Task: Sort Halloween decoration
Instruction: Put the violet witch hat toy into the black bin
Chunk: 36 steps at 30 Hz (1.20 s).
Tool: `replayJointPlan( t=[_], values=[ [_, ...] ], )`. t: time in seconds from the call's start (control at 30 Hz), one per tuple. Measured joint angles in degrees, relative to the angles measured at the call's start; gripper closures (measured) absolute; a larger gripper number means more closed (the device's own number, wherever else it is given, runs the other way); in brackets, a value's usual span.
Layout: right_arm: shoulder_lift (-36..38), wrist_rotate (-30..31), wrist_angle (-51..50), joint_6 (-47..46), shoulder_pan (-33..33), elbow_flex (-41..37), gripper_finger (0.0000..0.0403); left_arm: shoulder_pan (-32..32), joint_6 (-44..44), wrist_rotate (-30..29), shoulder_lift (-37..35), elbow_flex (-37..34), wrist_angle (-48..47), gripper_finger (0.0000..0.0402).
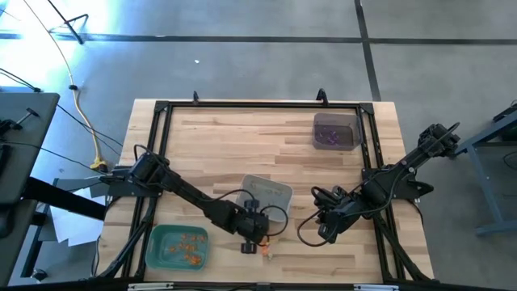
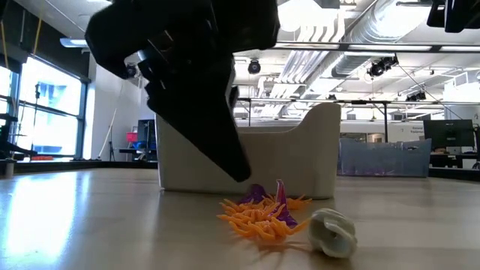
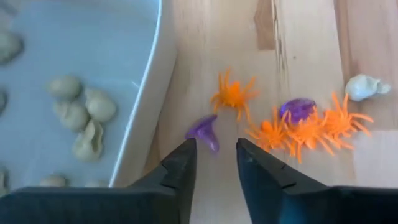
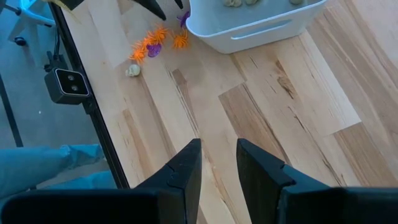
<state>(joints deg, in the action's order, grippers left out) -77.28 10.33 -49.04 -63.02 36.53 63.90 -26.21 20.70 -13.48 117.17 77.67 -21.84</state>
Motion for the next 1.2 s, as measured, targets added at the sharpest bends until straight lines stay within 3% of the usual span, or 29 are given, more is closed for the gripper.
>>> replayJointPlan(
  t=[0.23,0.67,1.2],
  values=[
    [0.0,0.0,0.0,0.0,0.0,0.0,0.0309,1.3,-3.3,1.8,1.9,0.1,4.0,0.0264],
    [0.0,0.0,0.1,0.0,0.0,0.0,0.0309,3.8,-2.9,0.7,2.8,0.1,4.2,0.0266],
    [0.0,0.0,0.0,0.0,0.0,0.0,0.0309,2.9,-1.3,1.7,4.4,0.2,5.1,0.0322]
  ],
)
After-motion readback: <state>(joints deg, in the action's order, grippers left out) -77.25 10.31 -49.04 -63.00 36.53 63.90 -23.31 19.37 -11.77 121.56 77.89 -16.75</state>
